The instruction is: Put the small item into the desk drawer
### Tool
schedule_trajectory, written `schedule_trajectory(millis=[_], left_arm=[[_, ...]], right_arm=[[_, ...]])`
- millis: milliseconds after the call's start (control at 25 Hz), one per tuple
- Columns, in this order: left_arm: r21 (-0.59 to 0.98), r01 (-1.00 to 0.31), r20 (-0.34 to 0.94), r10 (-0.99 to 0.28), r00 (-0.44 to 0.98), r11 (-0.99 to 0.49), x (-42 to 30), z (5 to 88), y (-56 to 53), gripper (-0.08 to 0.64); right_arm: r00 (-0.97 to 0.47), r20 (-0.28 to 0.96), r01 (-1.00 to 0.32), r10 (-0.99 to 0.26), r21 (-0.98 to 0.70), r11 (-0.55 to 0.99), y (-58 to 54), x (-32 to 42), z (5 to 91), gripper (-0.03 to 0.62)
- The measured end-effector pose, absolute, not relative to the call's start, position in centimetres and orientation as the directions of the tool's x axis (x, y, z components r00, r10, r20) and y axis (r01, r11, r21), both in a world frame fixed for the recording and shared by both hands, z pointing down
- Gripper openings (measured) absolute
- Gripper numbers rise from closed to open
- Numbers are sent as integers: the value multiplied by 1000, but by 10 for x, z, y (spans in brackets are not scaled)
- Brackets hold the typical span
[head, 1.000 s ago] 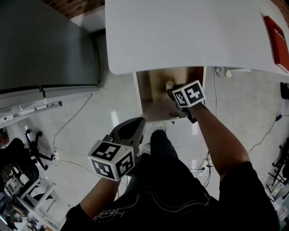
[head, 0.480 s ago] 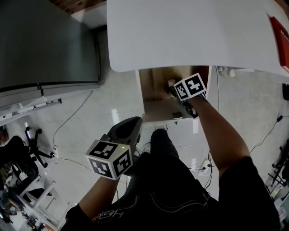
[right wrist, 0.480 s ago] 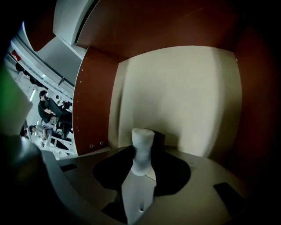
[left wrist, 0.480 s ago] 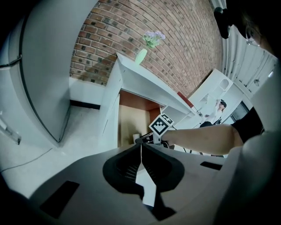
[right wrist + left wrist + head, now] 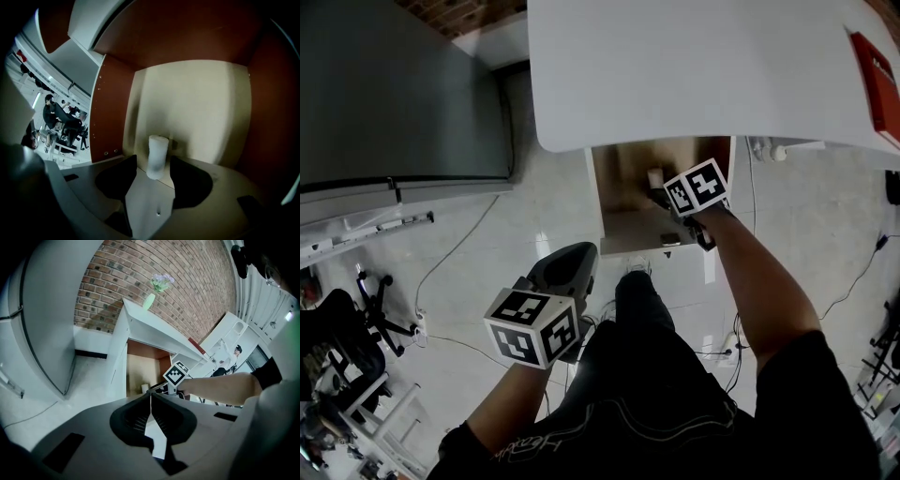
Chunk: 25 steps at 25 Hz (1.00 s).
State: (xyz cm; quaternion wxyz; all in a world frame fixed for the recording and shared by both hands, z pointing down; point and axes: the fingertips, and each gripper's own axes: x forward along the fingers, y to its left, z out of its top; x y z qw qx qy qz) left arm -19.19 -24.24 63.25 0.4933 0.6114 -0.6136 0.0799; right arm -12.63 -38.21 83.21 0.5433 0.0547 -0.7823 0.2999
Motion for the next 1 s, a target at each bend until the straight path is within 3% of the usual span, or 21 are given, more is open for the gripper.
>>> schedule_trajectory(millis=[400, 760, 1000], left_arm=[[526, -841, 646, -701, 302, 123, -166, 565, -233, 25], [514, -853, 533, -748, 397, -86, -122, 436, -201, 25], [493, -843, 436, -776, 456, -218, -92, 344, -160, 25]], right_arm=[[-572, 814, -425, 99, -398, 813, -367, -95, 689, 213], [-822, 563, -370, -81, -421, 828, -316, -58, 465, 209], [-900, 414, -300, -138, -357, 885, -233, -29, 344, 126]])
